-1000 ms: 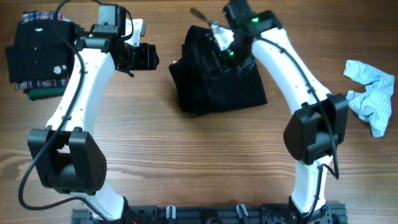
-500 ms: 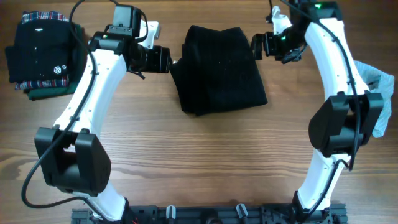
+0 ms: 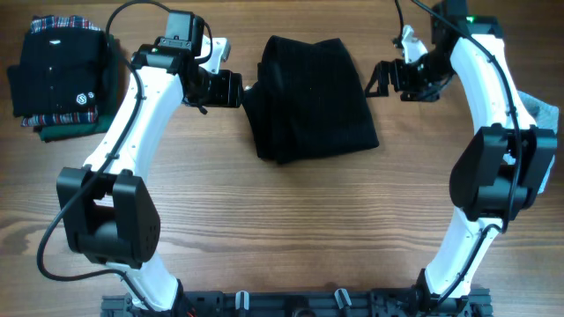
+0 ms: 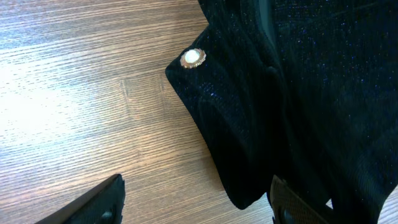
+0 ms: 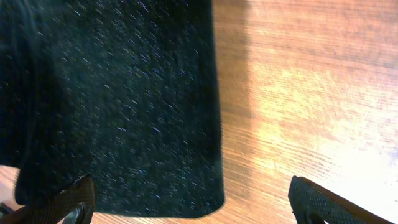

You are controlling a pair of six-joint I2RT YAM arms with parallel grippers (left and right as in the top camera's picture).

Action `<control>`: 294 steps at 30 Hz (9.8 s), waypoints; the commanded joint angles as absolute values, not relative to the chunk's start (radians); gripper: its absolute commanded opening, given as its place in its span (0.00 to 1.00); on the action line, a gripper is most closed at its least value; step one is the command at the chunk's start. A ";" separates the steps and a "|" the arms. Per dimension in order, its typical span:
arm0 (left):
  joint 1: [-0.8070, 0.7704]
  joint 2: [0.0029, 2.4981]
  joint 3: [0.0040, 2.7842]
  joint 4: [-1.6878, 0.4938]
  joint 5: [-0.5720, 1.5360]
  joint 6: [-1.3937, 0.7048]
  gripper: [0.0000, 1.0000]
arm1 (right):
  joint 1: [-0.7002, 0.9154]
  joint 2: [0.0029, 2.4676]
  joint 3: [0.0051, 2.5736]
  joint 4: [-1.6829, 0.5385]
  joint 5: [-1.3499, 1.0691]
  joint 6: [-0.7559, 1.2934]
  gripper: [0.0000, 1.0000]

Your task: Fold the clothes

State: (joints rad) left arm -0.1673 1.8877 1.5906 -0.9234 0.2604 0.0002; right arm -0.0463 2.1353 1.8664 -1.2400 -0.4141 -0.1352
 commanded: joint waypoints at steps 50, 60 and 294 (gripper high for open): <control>-0.179 1.980 1.588 -0.941 0.590 0.019 0.77 | -0.059 2.196 1.496 -0.725 -0.805 0.000 1.00; -0.179 1.980 1.588 -0.942 0.590 0.019 0.78 | -0.058 2.304 1.496 -0.604 -0.948 0.025 1.00; 0.199 1.861 1.625 -0.849 0.561 -0.008 0.79 | 0.381 2.223 2.198 -1.206 0.967 -0.210 0.04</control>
